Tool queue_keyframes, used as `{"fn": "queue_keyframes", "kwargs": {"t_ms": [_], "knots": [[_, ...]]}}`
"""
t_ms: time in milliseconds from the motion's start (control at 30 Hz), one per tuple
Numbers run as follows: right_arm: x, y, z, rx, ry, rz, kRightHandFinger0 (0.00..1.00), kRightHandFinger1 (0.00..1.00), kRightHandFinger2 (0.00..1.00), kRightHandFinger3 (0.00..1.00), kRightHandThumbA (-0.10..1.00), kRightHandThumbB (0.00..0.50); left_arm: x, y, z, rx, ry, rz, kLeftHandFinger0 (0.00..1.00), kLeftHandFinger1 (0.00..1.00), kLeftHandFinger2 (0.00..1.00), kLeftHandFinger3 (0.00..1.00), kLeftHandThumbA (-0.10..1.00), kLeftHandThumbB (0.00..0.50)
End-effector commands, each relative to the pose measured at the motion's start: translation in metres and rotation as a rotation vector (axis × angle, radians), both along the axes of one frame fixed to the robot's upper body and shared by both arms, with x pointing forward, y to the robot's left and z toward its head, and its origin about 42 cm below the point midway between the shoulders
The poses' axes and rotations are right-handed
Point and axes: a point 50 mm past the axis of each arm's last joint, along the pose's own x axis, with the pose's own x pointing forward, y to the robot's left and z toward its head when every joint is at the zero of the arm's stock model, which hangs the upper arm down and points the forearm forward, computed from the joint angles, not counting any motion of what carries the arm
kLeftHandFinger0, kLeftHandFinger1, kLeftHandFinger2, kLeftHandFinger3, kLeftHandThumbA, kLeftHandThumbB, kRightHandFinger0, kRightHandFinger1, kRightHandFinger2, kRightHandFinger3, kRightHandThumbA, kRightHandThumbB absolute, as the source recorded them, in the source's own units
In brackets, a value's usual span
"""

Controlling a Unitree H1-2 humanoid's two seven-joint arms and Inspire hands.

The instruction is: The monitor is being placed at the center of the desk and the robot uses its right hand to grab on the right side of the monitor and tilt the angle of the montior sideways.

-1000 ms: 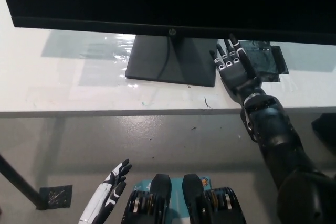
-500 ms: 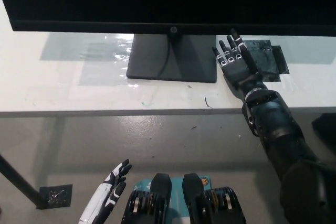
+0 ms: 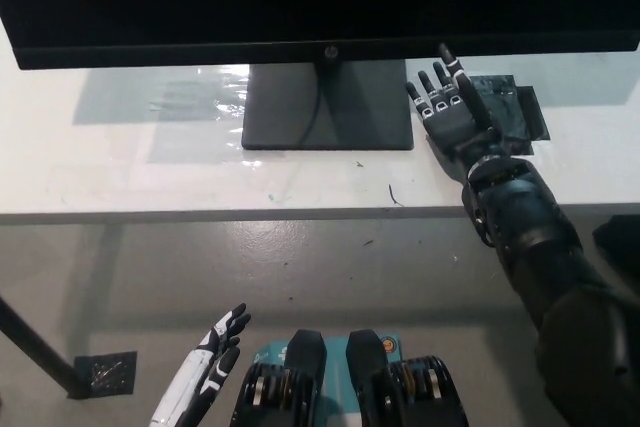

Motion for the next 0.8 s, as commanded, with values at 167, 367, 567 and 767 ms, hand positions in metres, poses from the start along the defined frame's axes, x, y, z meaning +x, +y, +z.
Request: {"fn": "queue_keyframes", "kwargs": {"t_ms": [167, 367, 567, 767], "knots": [[0.039, 0.009, 0.115, -0.032, -0.199, -0.042, 1.0, 1.0, 1.0, 1.0, 1.0, 0.294, 0.002, 0.004, 0.007, -0.01, -0.055, 0.006, 1.0, 1.0, 1.0, 1.0, 1.0, 0.307], [0.034, 0.006, 0.096, -0.045, -0.199, -0.031, 1.0, 1.0, 1.0, 1.0, 1.0, 0.294, 0.005, 0.003, 0.009, -0.001, -0.064, -0.002, 1.0, 1.0, 1.0, 1.0, 1.0, 0.303], [0.013, 0.005, 0.06, -0.109, -0.299, -0.004, 1.0, 1.0, 1.0, 1.0, 1.0, 0.288, 0.008, 0.005, 0.012, 0.0, -0.074, -0.005, 1.0, 1.0, 1.0, 1.0, 1.0, 0.299], [-0.097, -0.002, 0.04, -0.303, -0.595, -0.028, 1.0, 1.0, 1.0, 1.0, 1.0, 0.334, 0.013, 0.005, 0.014, 0.004, -0.079, -0.007, 1.0, 1.0, 1.0, 1.0, 1.0, 0.287]]}}
